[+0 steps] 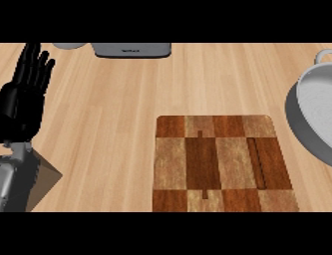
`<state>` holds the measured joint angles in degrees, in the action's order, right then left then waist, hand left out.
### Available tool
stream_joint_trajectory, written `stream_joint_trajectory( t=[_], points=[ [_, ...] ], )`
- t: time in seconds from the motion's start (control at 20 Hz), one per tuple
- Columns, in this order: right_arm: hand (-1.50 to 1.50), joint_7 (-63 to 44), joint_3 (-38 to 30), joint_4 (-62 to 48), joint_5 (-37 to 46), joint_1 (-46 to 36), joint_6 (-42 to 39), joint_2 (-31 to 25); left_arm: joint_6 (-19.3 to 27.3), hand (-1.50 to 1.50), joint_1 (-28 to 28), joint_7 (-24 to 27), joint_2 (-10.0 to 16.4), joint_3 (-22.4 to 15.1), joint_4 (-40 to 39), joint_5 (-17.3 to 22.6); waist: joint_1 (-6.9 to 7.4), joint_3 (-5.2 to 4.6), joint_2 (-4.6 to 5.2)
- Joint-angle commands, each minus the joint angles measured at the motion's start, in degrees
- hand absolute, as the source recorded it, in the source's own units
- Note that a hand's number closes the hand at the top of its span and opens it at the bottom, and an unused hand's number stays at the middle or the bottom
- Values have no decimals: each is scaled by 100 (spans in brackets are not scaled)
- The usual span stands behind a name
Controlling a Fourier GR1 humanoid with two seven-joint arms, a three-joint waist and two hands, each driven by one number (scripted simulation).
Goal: Pick the lemon from the cutting board and place it in the pot
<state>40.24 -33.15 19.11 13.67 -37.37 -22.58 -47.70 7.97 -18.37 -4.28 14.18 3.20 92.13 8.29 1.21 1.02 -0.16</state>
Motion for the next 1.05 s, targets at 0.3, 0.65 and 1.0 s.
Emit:
stream_joint_trajectory(
  t=[0.3, 0.65, 1.0],
  points=[
    [-150, 306, -600, -664, -540, 268, -763, -854, -160, 0, 41, 130, -92, 128, -483, 167, 44, -62, 153],
    [-150, 287, -815, -786, -752, 576, -1066, -1283, -96, 0, 18, -152, -88, 112, -222, 180, 52, -34, 172],
    [-150, 348, -896, -753, -858, 761, -1045, -1297, -69, 0, 111, -161, -147, 81, -61, 165, 109, -17, 182]
  ],
)
